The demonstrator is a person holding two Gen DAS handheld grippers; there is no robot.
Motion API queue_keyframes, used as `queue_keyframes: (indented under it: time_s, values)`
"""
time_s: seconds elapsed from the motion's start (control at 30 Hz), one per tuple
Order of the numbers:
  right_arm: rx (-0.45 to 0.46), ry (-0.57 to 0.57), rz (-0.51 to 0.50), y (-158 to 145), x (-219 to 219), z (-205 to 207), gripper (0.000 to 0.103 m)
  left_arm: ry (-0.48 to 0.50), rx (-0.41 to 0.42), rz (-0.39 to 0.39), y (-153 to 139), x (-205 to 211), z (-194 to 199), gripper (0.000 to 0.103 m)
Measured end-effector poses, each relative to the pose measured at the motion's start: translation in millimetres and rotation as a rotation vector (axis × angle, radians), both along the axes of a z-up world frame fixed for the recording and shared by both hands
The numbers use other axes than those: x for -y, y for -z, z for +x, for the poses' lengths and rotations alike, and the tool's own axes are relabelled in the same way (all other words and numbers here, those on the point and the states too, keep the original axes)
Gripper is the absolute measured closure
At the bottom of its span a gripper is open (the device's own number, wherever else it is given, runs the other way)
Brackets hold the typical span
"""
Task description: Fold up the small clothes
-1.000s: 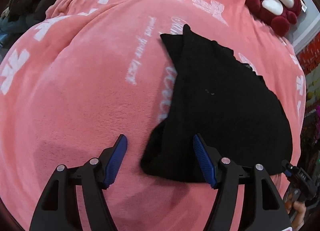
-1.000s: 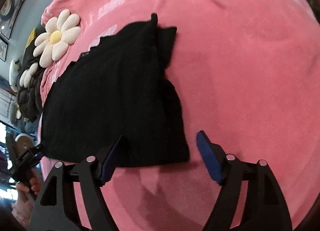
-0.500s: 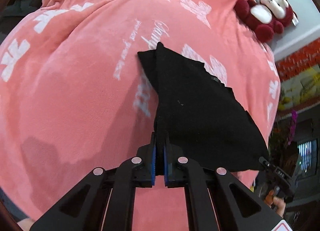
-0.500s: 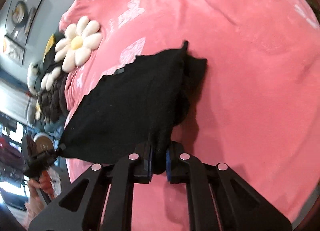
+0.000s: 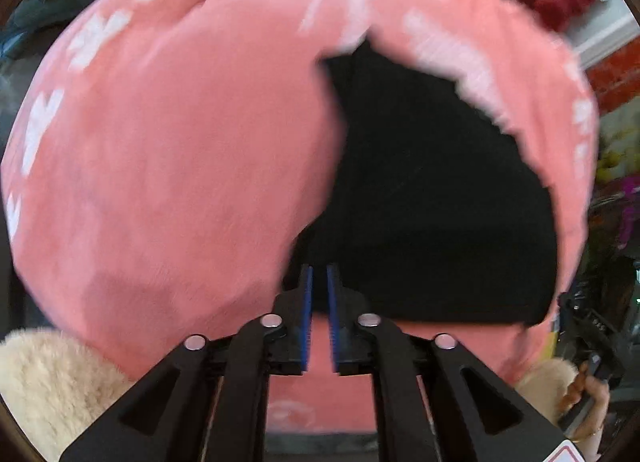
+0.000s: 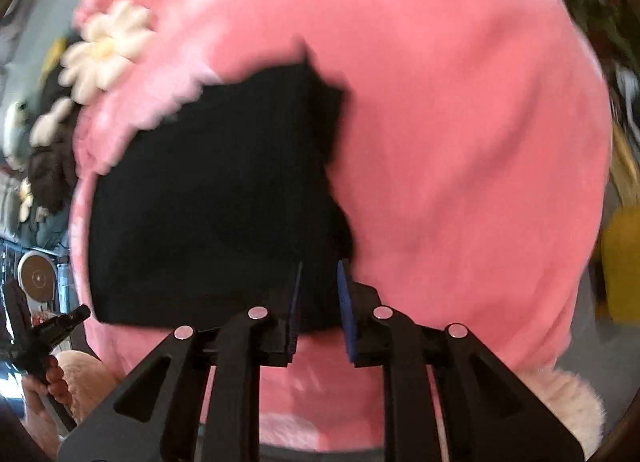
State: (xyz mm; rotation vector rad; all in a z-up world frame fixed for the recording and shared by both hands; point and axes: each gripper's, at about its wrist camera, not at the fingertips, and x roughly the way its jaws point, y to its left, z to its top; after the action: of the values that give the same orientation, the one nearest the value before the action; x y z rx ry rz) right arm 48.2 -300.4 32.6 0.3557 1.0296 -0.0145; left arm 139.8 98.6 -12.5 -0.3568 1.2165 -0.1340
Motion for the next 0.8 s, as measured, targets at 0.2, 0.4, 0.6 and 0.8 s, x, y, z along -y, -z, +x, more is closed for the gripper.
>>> queue_keyframes:
  time_s: [0.2,0.4,0.6,0.8]
  values:
    - [0.039,-0.037,-0.114,-6,-21,84,0.085,0.117,0.180,0.101,-34,69,48,0.047]
    - [-0.036,0.024,-0.110,39,15,129,0.084,0.134,0.073,0.214,21,100,97,0.047]
    - [-0.013,0.104,-0.161,38,36,122,0.086,0.132,0.090,0.233,31,89,90,0.044]
    - [0.021,-0.056,-0.146,31,-15,99,0.086,0.141,0.107,0.258,33,95,90,0.042]
